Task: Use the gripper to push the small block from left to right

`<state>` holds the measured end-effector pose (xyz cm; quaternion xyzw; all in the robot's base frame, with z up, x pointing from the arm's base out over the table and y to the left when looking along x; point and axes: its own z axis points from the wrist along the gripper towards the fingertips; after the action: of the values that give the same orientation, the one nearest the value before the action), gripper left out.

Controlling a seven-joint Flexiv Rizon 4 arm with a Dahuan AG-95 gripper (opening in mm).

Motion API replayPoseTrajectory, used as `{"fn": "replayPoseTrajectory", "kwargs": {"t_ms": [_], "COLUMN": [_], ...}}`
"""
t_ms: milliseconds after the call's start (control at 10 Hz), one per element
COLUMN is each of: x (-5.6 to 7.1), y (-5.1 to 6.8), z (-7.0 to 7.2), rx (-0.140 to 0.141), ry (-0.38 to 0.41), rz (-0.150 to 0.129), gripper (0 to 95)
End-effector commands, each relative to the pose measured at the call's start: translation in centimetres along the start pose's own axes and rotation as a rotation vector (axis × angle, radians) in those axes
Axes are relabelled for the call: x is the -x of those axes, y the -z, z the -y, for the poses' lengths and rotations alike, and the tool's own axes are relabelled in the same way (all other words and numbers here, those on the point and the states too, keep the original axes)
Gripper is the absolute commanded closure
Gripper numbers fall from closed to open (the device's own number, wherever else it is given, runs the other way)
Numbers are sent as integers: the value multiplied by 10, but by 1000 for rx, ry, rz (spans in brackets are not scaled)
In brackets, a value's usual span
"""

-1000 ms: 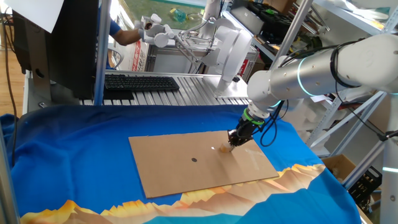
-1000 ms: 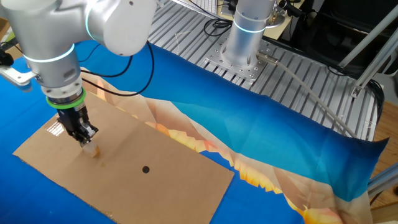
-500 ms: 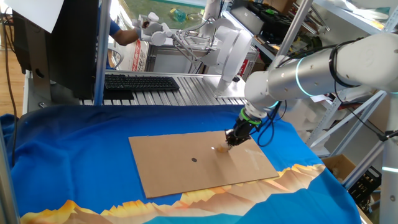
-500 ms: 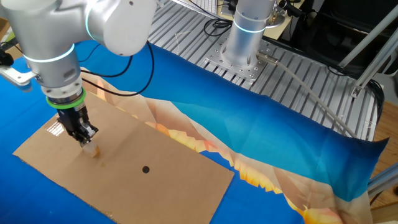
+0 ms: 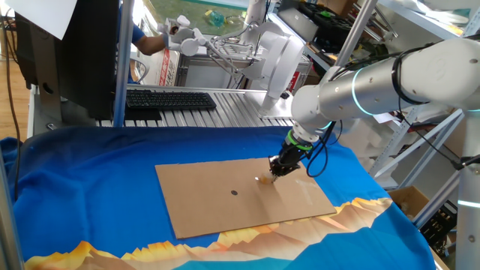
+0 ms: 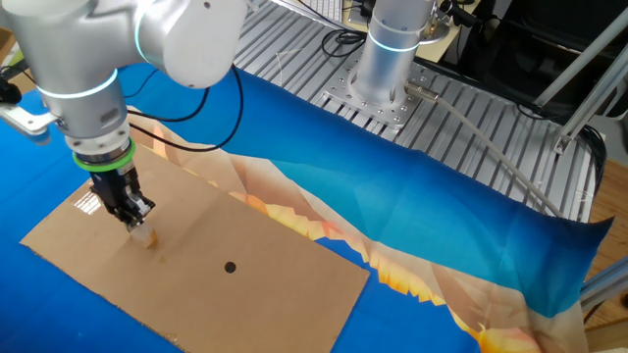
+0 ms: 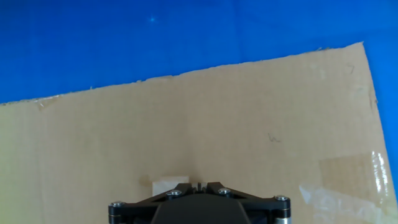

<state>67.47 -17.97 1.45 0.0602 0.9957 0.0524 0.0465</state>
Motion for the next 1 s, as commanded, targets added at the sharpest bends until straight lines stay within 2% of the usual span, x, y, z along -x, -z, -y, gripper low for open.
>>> {"fn": "replayPoseTrajectory", "kwargs": {"t_ms": [100,600,900,1000], "x": [-6,-7,-7,-7], "y": [3,4,4,4], "z": [-7,-8,-8,-8], "rx": [-9,-6,-18,-31], "ry": [-19,-22,-3,6], "rz": [1,-13,-20,-18], "gripper": [950,950,950,950]}}
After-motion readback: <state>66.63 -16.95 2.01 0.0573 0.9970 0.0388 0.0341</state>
